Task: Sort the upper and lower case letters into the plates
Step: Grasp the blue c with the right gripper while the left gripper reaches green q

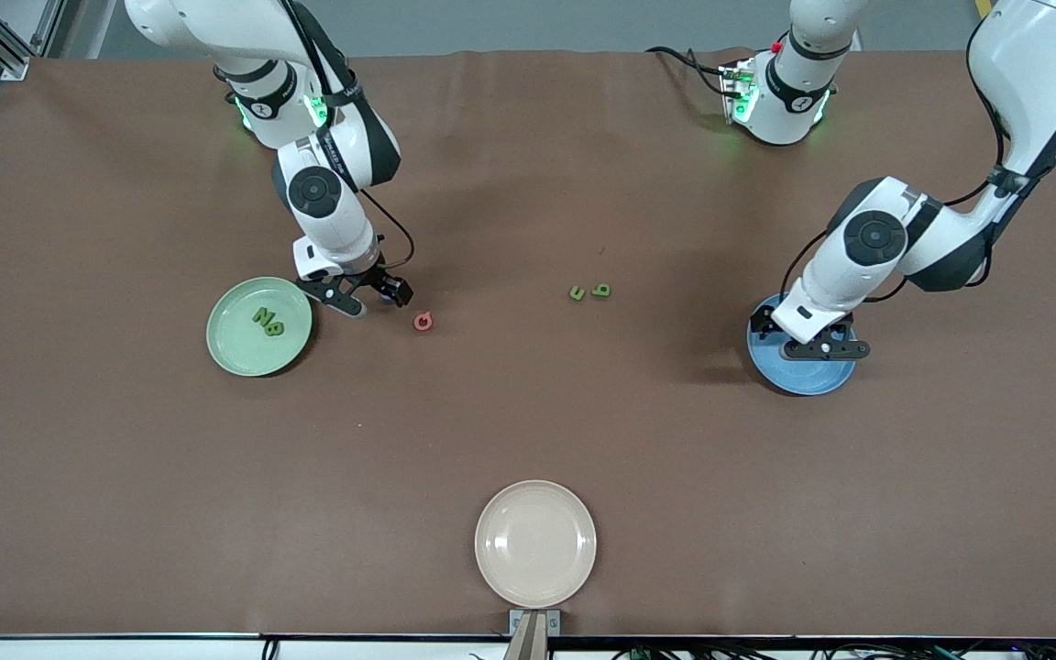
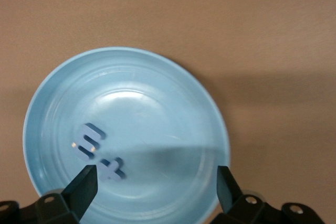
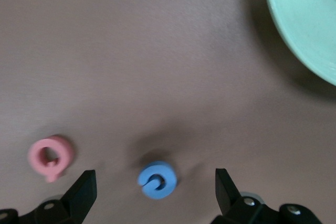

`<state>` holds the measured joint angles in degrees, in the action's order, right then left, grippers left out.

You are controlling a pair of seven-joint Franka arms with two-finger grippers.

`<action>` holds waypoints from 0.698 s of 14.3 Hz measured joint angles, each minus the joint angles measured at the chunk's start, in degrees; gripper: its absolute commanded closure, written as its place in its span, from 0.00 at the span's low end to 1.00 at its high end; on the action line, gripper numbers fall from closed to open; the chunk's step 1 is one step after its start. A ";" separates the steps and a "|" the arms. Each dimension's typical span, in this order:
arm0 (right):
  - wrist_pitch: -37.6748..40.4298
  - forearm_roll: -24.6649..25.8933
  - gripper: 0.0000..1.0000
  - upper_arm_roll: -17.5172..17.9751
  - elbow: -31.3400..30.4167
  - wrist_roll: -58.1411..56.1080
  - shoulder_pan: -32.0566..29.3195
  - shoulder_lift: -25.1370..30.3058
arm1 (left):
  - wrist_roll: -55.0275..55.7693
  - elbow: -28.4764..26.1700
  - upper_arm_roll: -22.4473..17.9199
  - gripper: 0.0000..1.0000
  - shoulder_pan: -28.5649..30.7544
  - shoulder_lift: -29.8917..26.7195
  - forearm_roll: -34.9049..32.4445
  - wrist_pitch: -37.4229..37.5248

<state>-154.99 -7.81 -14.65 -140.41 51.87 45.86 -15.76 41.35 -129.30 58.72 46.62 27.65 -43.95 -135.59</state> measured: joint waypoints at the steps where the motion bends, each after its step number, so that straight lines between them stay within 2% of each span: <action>1: -1.28 0.00 0.19 0.00 -0.65 0.03 0.22 -0.57 | 1.82 0.73 1.76 0.00 -0.30 0.00 0.31 1.29; 4: -3.31 0.00 0.42 0.01 -1.03 0.19 1.03 -2.31 | 7.15 3.69 3.78 0.00 -4.73 0.01 5.96 4.50; 7: -4.20 -0.66 0.46 0.02 -0.92 0.44 1.50 -2.58 | 20.82 7.99 3.91 0.00 -11.66 0.07 11.74 10.55; 10: -4.21 -2.24 0.54 -0.09 -0.92 0.43 1.82 -2.57 | 39.16 11.03 3.88 0.00 -19.07 0.97 13.64 11.86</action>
<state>-159.19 -10.04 -14.74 -141.34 52.31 47.68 -18.33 80.50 -118.27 62.60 27.54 28.63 -30.31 -123.73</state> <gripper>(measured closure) 0.467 0.000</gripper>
